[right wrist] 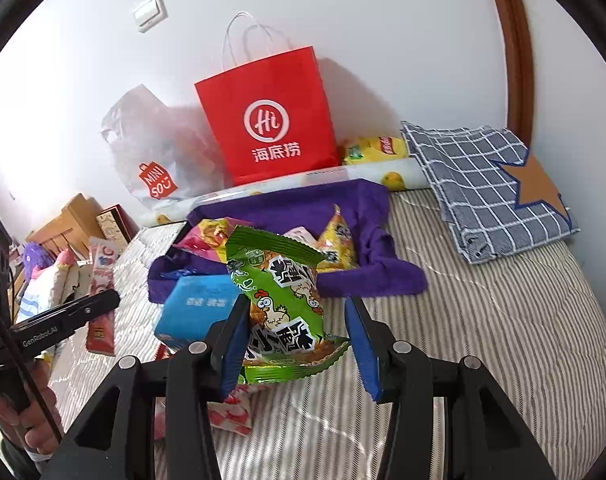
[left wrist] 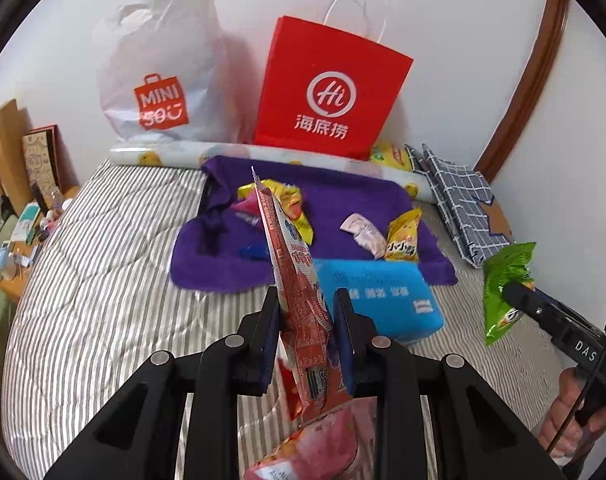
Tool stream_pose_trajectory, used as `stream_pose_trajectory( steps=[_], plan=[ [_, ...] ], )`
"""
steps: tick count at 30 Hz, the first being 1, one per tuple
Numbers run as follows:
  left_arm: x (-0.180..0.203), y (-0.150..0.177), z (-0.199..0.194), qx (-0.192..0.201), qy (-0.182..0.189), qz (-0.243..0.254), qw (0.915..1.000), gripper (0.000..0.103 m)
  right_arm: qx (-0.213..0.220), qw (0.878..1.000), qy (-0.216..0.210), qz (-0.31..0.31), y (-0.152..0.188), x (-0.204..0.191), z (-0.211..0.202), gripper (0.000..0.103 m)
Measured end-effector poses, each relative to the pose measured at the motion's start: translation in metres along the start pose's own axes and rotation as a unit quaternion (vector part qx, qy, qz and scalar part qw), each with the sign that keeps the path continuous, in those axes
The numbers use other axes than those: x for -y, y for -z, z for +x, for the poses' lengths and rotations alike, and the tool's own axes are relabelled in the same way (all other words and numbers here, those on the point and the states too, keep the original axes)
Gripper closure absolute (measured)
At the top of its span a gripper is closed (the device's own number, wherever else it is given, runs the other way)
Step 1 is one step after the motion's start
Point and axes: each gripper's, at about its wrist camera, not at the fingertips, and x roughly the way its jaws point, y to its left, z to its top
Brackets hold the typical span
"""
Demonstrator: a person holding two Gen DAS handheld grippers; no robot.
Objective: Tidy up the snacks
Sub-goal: 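Lift both held packets and carry them over the purple towel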
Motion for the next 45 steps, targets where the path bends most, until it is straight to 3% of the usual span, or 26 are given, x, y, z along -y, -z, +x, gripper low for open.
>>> stream_pose_trajectory(
  steps=[7,15,21,33,37,45],
  plan=[
    [0.004,-0.014,0.008,0.005,0.011,0.002,0.9999,0.077,0.002,1.0,0.0,-0.005,-0.013,-0.011,0.011,0.058],
    [0.001,-0.041,0.022,0.018,-0.002,0.012,0.9998,0.077,0.015,1.0,0.02,-0.015,-0.034,-0.015,0.028,0.058],
    [-0.005,-0.063,0.038,0.024,-0.008,0.022,0.9994,0.077,0.031,0.998,0.051,-0.021,-0.055,-0.013,0.05,0.058],
    [-0.008,-0.105,0.069,0.043,-0.006,0.034,0.9985,0.077,0.054,0.996,0.064,-0.029,-0.092,-0.008,0.093,0.058],
    [-0.009,-0.105,0.082,0.061,-0.031,0.048,0.9965,0.077,0.053,0.995,0.067,-0.042,-0.09,-0.007,0.11,0.058],
    [-0.017,-0.092,0.098,0.04,-0.009,0.04,0.9984,0.077,0.034,0.995,0.073,-0.052,-0.075,-0.008,0.135,0.058]
  ],
)
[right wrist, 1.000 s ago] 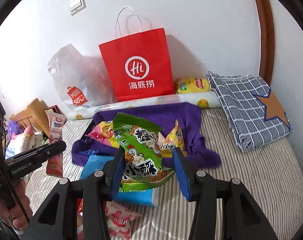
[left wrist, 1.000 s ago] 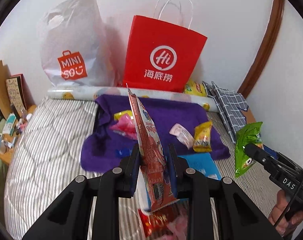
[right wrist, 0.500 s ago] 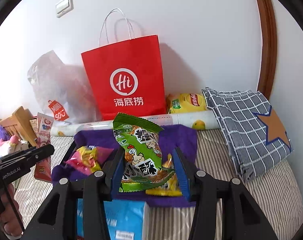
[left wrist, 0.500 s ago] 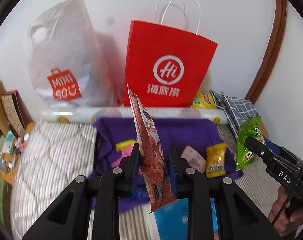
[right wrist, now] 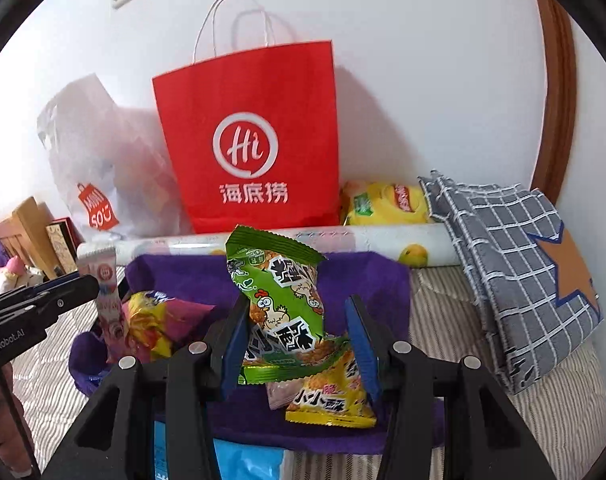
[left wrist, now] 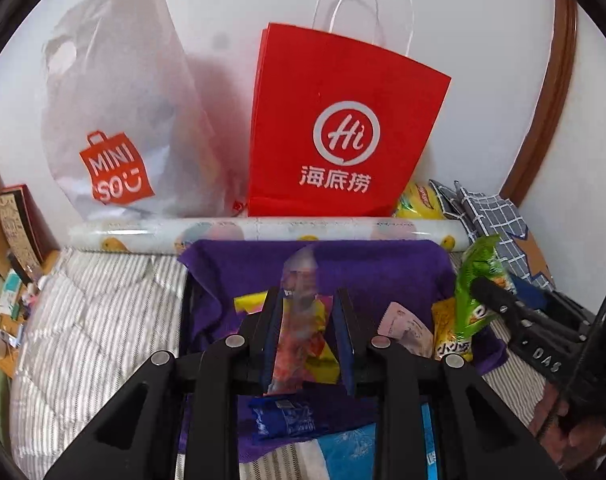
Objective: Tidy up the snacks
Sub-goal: 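Lift both held packets and carry them over the purple towel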
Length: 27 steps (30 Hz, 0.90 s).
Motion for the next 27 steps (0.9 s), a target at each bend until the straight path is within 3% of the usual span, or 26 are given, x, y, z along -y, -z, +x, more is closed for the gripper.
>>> stream_pose_trajectory(
  steps=[3,11,27],
  plan=[
    [0.001,0.004,0.004,-0.007,0.001,0.002,1.0,0.082,-0.001,1.0,0.004,0.0,0.002,0.0,0.002,0.058],
    [-0.001,0.011,0.017,-0.031,0.002,-0.009,0.9995,0.082,-0.011,1.0,0.01,0.006,0.006,0.003,0.007,0.058],
    [0.011,0.016,0.018,-0.042,0.007,0.011,0.999,0.081,-0.025,0.999,0.012,0.019,0.009,0.007,0.018,0.056]
  ],
)
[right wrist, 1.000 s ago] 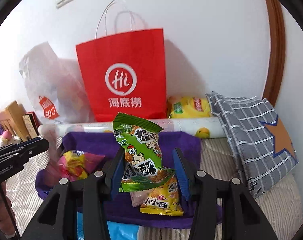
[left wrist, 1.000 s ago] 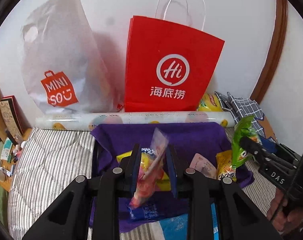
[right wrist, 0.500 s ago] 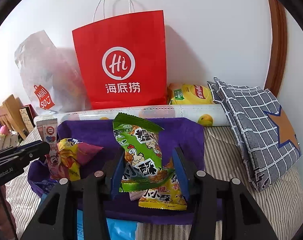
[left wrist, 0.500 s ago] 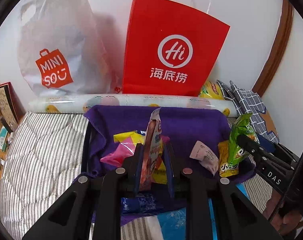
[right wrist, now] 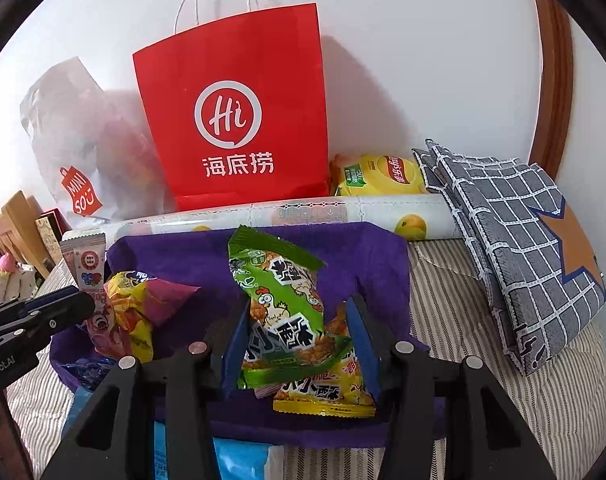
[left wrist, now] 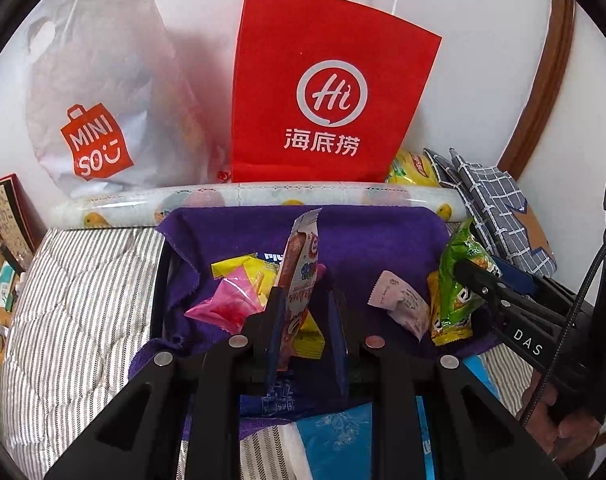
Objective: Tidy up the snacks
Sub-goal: 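Open both tools to drop the packets onto the purple towel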
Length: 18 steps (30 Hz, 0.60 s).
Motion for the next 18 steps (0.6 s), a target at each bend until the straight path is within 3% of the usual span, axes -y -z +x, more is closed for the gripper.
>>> stream_pose_trajectory(
  steps=[10,14,18],
  plan=[
    [-0.0011,0.0008,-0.0001,-0.005,-0.002,-0.002,1.0,0.075,0.012,1.0,-0.002,-0.008,-0.0002,-0.0025,-0.0051,0.055],
    [-0.0024,0.0007,-0.0006,-0.006,-0.001,-0.004,1.0,0.071,0.017,1.0,-0.004,-0.011,-0.0007,-0.004,-0.0078,0.045],
    [-0.0026,-0.0004,-0.0053,0.002,-0.003,-0.003,1.0,0.064,0.023,1.0,-0.004,-0.014,-0.001,-0.0056,-0.0104,0.043]
  ],
)
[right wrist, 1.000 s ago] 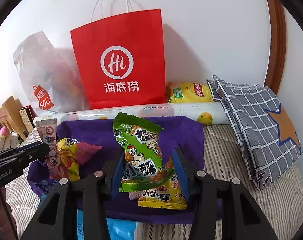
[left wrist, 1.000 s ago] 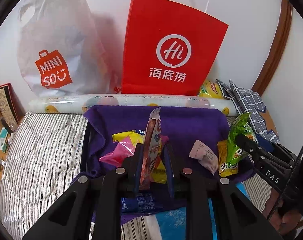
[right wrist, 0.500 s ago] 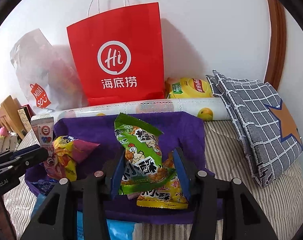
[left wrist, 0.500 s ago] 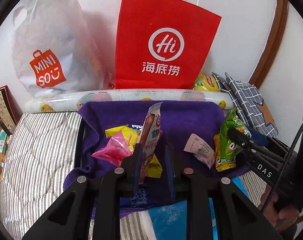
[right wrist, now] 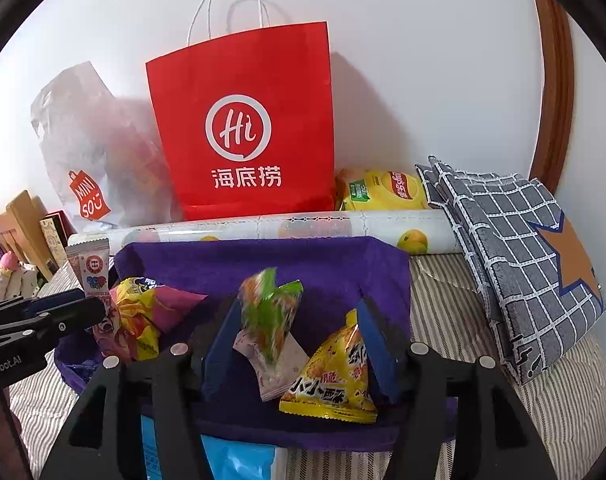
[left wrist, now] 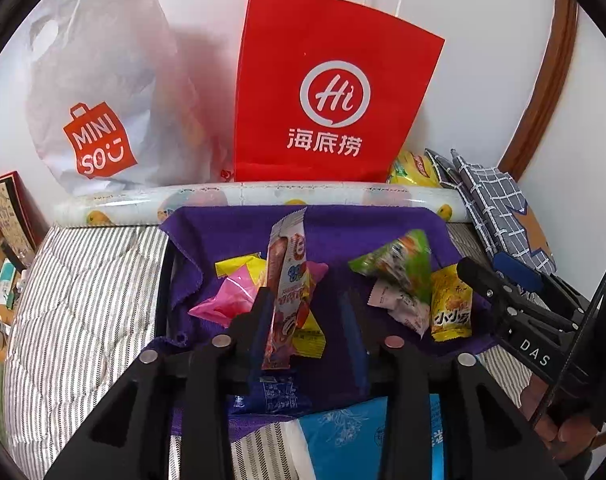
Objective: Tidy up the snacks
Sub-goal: 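Open both tools to drop the packets onto the purple towel, then withdraw both open tools toward the remaining pink snacks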
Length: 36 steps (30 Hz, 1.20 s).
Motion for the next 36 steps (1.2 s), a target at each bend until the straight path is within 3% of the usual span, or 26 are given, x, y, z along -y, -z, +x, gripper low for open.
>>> stream_pose_trajectory(
  steps=[9,15,20,27,33,36],
  plan=[
    [0.002,-0.001,-0.003,0.006,-0.008,0.002,0.9999,0.062,0.022,1.0,-0.008,0.004,-0.002,-0.003,-0.012,0.043],
    [0.003,-0.002,-0.013,0.011,-0.011,-0.004,0.9999,0.062,0.068,0.997,0.021,0.005,-0.004,-0.008,-0.033,0.043],
    [-0.003,0.01,-0.033,0.017,-0.03,-0.001,0.9994,0.062,0.037,0.999,0.021,0.007,-0.002,-0.008,-0.048,0.043],
    [-0.023,0.034,-0.064,0.004,-0.023,-0.02,0.9995,0.061,0.001,0.999,0.034,-0.013,0.034,-0.016,-0.078,0.043],
    [-0.039,0.061,-0.097,0.001,-0.009,-0.052,0.9986,0.044,-0.053,0.999,-0.009,0.006,0.073,-0.023,-0.097,0.043],
    [-0.04,0.073,-0.111,0.005,-0.012,-0.052,0.9985,0.041,-0.065,0.997,-0.027,0.018,0.087,-0.028,-0.103,0.043]
  ],
)
